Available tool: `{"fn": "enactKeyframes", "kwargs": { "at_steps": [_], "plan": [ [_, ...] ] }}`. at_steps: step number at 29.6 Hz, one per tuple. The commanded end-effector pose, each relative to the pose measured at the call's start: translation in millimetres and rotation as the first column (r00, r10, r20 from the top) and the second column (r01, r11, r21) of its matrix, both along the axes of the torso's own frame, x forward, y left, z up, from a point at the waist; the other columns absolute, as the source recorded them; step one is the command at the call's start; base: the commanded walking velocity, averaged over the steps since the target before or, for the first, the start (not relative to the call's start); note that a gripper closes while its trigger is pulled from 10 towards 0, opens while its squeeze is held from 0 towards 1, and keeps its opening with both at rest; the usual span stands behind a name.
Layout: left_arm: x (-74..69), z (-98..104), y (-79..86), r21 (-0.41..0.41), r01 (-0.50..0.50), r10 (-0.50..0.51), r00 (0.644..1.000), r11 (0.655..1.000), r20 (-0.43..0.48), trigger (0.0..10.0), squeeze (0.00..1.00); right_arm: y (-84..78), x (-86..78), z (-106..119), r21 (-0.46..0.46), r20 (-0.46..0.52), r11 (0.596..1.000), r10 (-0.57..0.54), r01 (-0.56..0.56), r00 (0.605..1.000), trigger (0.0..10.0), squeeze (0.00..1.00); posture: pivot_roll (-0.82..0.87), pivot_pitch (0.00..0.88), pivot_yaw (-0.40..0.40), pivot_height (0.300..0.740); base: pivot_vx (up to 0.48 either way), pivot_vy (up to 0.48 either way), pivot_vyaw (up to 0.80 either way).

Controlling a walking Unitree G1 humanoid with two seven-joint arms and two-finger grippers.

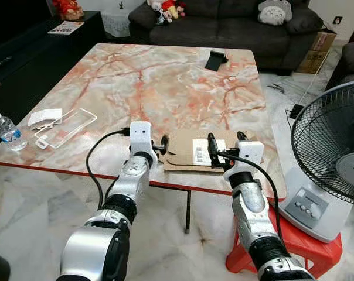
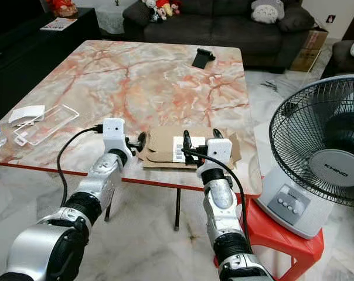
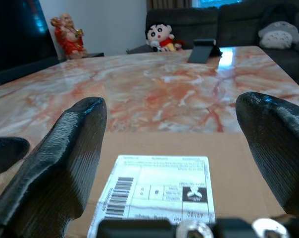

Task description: Picking trash to rubbish bin

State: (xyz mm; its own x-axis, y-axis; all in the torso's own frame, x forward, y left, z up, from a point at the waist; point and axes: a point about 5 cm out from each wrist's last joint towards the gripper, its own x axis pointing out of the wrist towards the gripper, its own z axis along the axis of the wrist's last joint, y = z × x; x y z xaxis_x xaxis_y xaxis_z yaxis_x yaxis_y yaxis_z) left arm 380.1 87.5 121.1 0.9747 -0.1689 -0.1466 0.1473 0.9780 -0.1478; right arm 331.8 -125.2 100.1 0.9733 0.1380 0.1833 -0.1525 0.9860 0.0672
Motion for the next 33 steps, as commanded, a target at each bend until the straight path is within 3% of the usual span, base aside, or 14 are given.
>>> {"fn": "enactKeyframes", "kwargs": {
  "at_steps": [1,14,22,23,24,25,26,31,32,33],
  "plan": [
    [1.9,2.1,-4.9,-0.01,0.016,-0.016,1.0,1.0,-0.026,10.0,0.0,1.8,-0.2,3.6,0.006,0.012,1.0,0.004,-0.004,1.0,10.0,0.0,-0.12,0.076,0.014,0.74,0.0,0.0,0.0],
    [-0.5,-7.9,-6.8,-0.006,-0.042,0.041,0.991,0.999,-0.127,10.0,0.0,0.6,-3.7,1.0,0.004,0.006,1.0,0.002,-0.002,1.0,10.0,0.0,-0.13,0.092,0.016,0.74,0.0,0.0,0.0],
    [-3.0,-12.6,-11.7,-0.051,-0.016,0.007,0.986,0.999,-0.166,10.0,0.0,0.6,-7.6,-1.3,0.003,0.0,1.0,0.001,-0.001,1.0,10.0,0.0,-0.14,0.101,0.018,0.74,0.0,0.0,0.0],
    [-2.7,-11.5,-12.9,-0.057,-0.012,0.002,0.986,0.998,-0.164,8.7,0.0,0.1,-8.2,-1.8,0.002,-0.002,1.0,-0.001,0.001,1.0,10.0,0.0,-0.14,0.101,0.019,0.74,0.0,0.0,0.0],
    [-2.6,-11.1,-13.4,-0.06,-0.01,0.0,0.987,0.998,-0.163,8.7,0.0,-0.1,-8.5,-1.9,0.003,-0.003,1.0,-0.001,0.001,1.0,10.0,0.0,-0.14,0.101,0.019,0.74,0.0,0.0,0.0],
    [-2.5,-10.7,-14.1,-0.065,-0.008,-0.003,0.987,0.998,-0.163,4.2,0.0,-0.2,-8.7,-2.2,0.002,-0.004,1.0,-0.002,0.002,1.0,10.0,0.0,-0.14,0.101,0.02,0.74,0.0,0.0,0.0],
    [-2.3,-9.6,-15.6,-0.07,0.0,-0.011,0.987,0.998,-0.157,2.3,0.0,-0.5,-9.1,-2.5,0.002,-0.005,1.0,-0.003,0.003,1.0,10.0,0.0,-0.14,0.099,0.021,0.74,0.0,0.0,0.0],
    [-2.4,-8.4,-18.4,-0.072,0.016,-0.026,0.988,0.997,-0.15,2.4,0.0,-0.9,-9.4,-2.9,0.002,-0.007,1.0,-0.005,0.005,1.0,10.0,0.0,-0.14,0.097,0.023,0.74,0.0,0.0,0.0],
    [-2.5,-8.2,-18.9,-0.072,0.021,-0.031,0.988,0.997,-0.149,1.6,0.0,-0.9,-9.4,-2.8,0.003,-0.008,1.0,-0.006,0.006,1.0,10.0,0.0,-0.14,0.095,0.025,0.74,0.0,0.0,0.0],
    [-2.5,-7.9,-19.6,-0.07,0.026,-0.036,0.989,0.997,-0.146,1.6,0.0,-0.9,-9.3,-2.7,0.003,-0.008,1.0,-0.007,0.007,1.0,10.0,0.0,-0.14,0.095,0.025,0.74,0.0,0.0,0.0]
  ]
}}
